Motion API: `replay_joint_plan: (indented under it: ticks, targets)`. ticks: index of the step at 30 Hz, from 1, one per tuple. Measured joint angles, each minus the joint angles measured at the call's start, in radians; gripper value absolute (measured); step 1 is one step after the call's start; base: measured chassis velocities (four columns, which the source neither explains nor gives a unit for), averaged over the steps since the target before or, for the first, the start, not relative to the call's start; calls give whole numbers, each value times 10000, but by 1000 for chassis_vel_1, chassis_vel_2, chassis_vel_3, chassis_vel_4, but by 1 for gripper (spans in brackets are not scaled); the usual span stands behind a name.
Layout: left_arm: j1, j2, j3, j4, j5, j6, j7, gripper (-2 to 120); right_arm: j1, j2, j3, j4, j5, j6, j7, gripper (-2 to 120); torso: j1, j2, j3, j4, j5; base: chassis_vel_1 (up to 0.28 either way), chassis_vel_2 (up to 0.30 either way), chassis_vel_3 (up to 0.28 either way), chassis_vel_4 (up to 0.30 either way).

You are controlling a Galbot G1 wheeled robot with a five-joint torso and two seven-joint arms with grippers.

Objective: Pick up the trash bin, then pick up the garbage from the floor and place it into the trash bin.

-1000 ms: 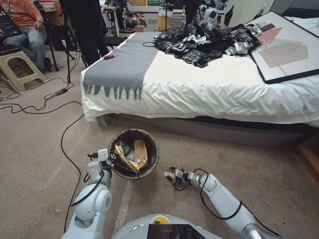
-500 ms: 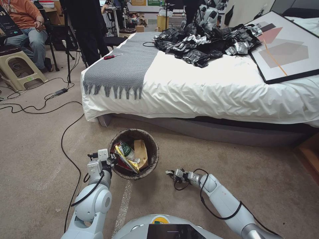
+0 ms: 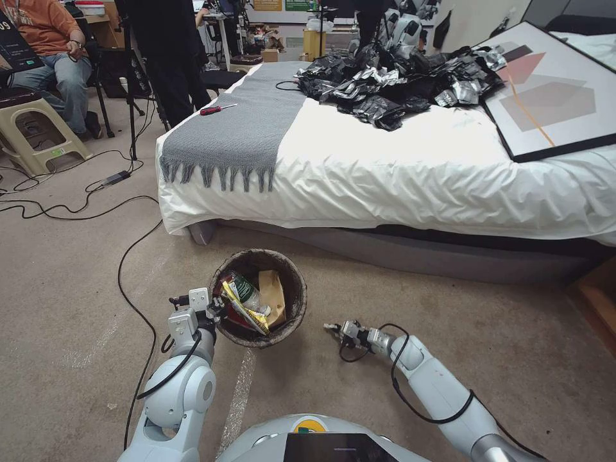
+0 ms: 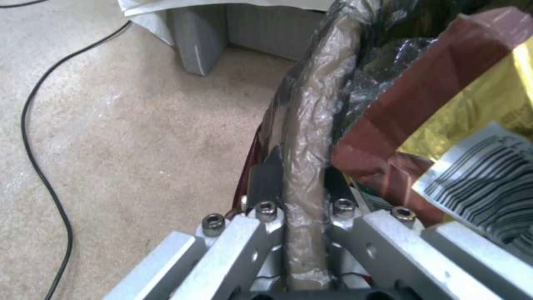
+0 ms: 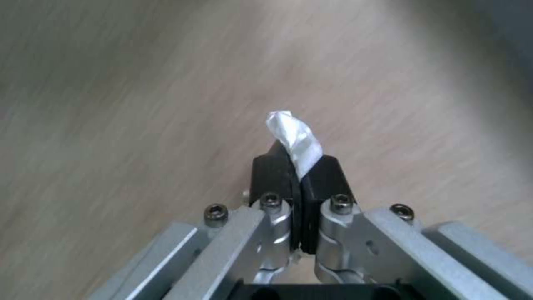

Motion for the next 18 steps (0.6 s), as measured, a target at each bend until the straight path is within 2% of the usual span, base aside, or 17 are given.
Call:
replay_joint_plan:
  ticks: [2,3,4,7,8,10,11,12,15,16,18]
  targets:
    - [0,0,-2,0,0,0,0,0,-54,-59,187,777,786,-26,391,0,0,-1,1,-1,2,0,0,0,0]
    - [0,0,-1,0,0,0,0,0,-63,-106,364,1555,1326,-68,668,0,0,-1,0,1,2,0,0,0,0]
    - [0,0,-1,0,0,0,0,0,-63,-106,364,1555,1326,-68,668,0,0,-1,0,1,2,0,0,0,0]
    - [0,0,-2,0,0,0,0,0,-82,-357,695,3962,2603,-371,1332,0,0,-1,0,4,-1,0,0,0,0]
    - [0,0,-2,0,0,0,0,0,-82,-357,695,3962,2603,-371,1332,0,0,-1,0,4,-1,0,0,0,0]
    - [0,0,0,0,0,0,1,0,-119,-492,731,5534,3270,-564,1637,0,0,-1,0,2,-1,0,0,0,0]
    - [0,0,0,0,0,0,0,0,-139,-547,692,6375,3632,-643,1809,0,0,-1,0,1,-2,0,0,0,0]
    - [0,0,0,0,0,0,0,0,-139,-547,692,6375,3632,-643,1809,0,0,-1,0,1,-2,0,0,0,0]
    - [0,0,0,0,0,0,0,0,-203,-633,401,8075,4324,-824,2098,0,0,0,-1,4,-3,0,0,0,0]
    - [0,0,0,0,0,0,0,0,-203,-633,401,8075,4324,-824,2098,0,0,0,-1,4,-3,0,0,0,0]
    - [0,0,-1,0,0,0,0,0,-355,-741,26,9144,4554,-960,2221,0,0,0,-1,3,-3,0,0,0,0]
